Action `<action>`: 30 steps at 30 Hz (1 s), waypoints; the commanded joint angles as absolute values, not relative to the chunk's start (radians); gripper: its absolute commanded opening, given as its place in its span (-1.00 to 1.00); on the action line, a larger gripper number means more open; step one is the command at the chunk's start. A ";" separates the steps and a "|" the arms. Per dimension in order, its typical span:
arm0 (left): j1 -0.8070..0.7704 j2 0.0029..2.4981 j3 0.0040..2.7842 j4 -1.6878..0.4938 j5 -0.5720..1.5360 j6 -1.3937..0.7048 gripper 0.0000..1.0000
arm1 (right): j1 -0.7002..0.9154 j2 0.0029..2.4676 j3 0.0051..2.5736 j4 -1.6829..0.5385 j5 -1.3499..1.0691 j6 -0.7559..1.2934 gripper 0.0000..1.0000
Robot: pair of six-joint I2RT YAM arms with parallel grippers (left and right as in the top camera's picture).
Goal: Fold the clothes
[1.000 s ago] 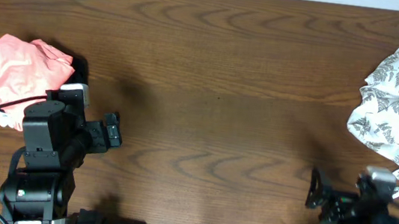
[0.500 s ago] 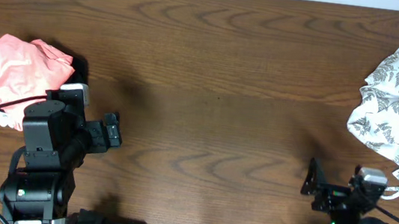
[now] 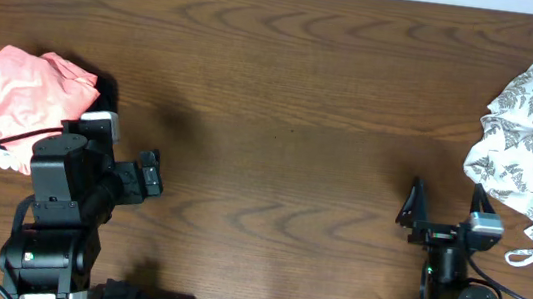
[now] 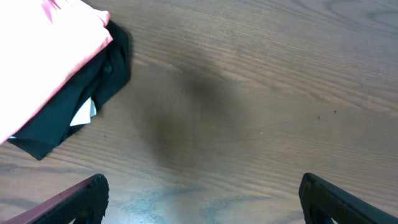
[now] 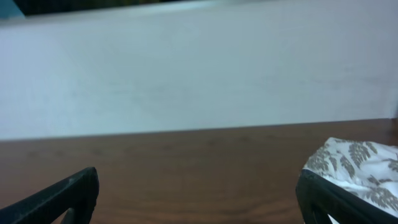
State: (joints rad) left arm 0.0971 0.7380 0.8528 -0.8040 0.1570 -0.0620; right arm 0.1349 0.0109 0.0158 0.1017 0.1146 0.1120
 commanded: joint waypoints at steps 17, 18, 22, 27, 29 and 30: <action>0.094 0.737 0.852 -0.803 0.152 -0.053 0.96 | 0.112 0.005 0.006 -0.071 0.045 -0.012 0.98; 0.094 0.737 0.852 -0.803 0.152 -0.053 0.96 | 0.112 0.005 0.006 -0.071 0.045 -0.012 0.98; 0.094 0.737 0.853 -0.803 0.152 -0.053 0.96 | 0.112 0.005 0.006 -0.071 0.045 -0.012 0.98; 0.094 0.737 0.852 -0.803 0.152 -0.053 0.96 | 0.112 0.005 0.006 -0.071 0.045 -0.012 0.99; 0.094 0.737 0.853 -0.803 0.152 -0.053 0.96 | 0.112 0.005 0.006 -0.071 0.045 -0.012 0.99; 0.094 0.737 0.853 -0.803 0.152 -0.053 0.96 | 0.112 0.005 0.006 -0.071 0.045 -0.012 0.98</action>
State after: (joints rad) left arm 0.0971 0.7380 0.8520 -0.8040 0.1570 -0.0624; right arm 0.1165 0.0128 0.0067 -0.0647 0.0555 0.0036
